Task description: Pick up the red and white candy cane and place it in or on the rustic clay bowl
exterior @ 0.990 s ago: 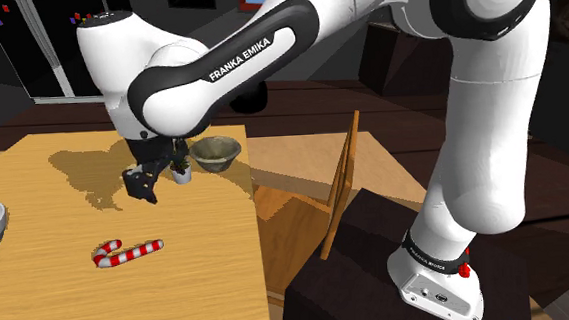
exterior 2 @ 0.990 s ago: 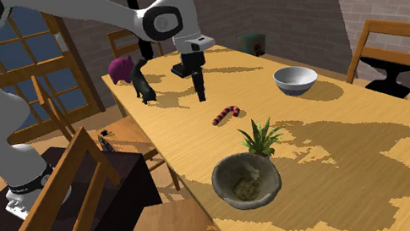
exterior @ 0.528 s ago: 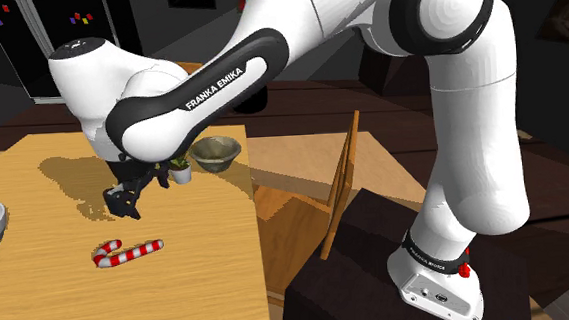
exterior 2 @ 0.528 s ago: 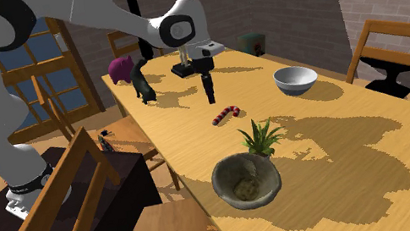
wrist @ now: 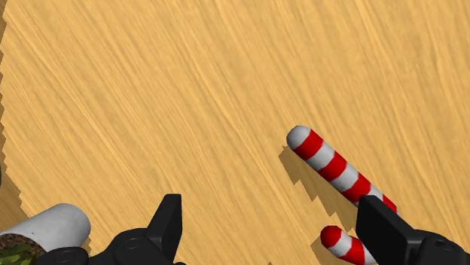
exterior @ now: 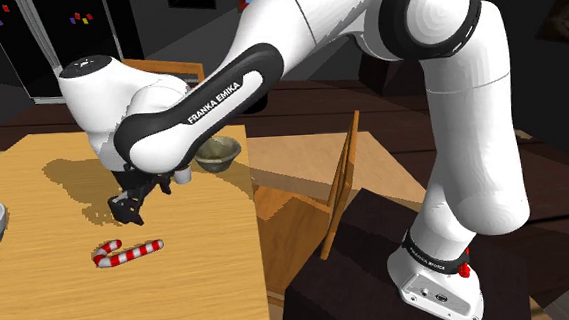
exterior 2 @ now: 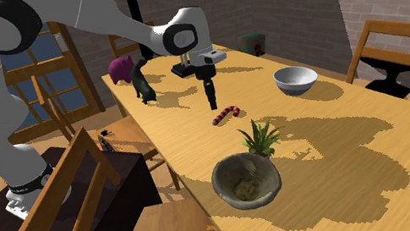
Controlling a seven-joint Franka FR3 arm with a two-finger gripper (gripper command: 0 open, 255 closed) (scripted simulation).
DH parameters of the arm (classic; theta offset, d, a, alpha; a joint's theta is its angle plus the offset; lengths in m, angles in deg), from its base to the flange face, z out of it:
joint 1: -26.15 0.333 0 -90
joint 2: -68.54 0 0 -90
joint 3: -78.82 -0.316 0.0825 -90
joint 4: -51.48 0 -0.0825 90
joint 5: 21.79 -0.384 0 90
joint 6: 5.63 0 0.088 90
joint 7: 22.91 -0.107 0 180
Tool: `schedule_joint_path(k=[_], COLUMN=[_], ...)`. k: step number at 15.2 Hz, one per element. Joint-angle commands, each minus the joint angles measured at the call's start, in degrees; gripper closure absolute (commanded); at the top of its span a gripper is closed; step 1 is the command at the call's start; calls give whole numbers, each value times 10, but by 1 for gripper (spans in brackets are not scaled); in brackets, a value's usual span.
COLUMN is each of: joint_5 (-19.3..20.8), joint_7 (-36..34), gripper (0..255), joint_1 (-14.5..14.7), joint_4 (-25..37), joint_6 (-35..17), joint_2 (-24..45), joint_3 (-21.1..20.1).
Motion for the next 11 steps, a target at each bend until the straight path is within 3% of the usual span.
schedule_joint_path(k=[1, 3, 4, 11], joint_5=[0, 0, 0, 0], joint_7=[0, 0, 0, 0], gripper=[0, 0, 255, 255], joint_1=[0, 0, 0, 0], joint_4=[0, 0, 0, 0], joint_6=[0, 0, 0, 0], joint_2=[0, 0, 0, 0], joint_3=[0, 0, 0, 0])
